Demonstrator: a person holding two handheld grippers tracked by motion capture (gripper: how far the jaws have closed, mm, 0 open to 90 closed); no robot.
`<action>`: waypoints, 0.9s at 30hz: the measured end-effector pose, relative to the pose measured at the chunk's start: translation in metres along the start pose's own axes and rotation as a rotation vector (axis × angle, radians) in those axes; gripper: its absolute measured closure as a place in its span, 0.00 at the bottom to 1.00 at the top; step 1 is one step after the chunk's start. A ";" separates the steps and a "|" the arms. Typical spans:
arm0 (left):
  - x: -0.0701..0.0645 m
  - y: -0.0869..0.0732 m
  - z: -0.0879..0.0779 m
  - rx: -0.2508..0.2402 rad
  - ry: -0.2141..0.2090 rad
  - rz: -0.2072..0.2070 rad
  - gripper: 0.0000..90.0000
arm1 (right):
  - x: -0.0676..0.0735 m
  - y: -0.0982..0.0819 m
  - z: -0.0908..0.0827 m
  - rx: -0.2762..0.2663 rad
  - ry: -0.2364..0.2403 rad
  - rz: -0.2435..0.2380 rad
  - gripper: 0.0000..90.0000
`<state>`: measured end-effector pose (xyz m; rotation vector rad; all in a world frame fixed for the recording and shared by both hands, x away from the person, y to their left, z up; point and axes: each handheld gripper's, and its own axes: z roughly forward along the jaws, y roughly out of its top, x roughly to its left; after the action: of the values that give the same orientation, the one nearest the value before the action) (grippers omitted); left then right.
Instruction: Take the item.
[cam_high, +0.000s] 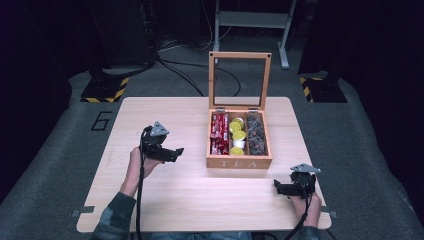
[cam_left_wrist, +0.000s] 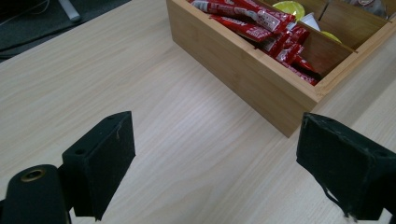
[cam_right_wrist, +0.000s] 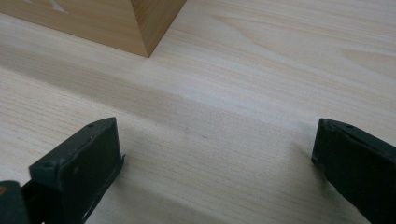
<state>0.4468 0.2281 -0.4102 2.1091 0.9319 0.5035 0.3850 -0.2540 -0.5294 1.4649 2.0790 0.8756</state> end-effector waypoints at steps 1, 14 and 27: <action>0.000 0.001 0.000 0.001 0.003 0.005 0.13 | 0.000 0.000 0.000 0.000 0.000 0.000 0.01; -0.005 0.018 0.012 0.007 -0.025 0.025 0.12 | 0.000 0.000 0.000 -0.001 0.001 -0.001 0.01; -0.015 0.035 0.024 0.021 -0.037 0.059 0.12 | 0.000 0.000 0.000 -0.001 0.002 -0.001 0.01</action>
<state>0.4673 0.1895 -0.3990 2.1630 0.8603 0.4851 0.3849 -0.2541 -0.5294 1.4628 2.0805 0.8777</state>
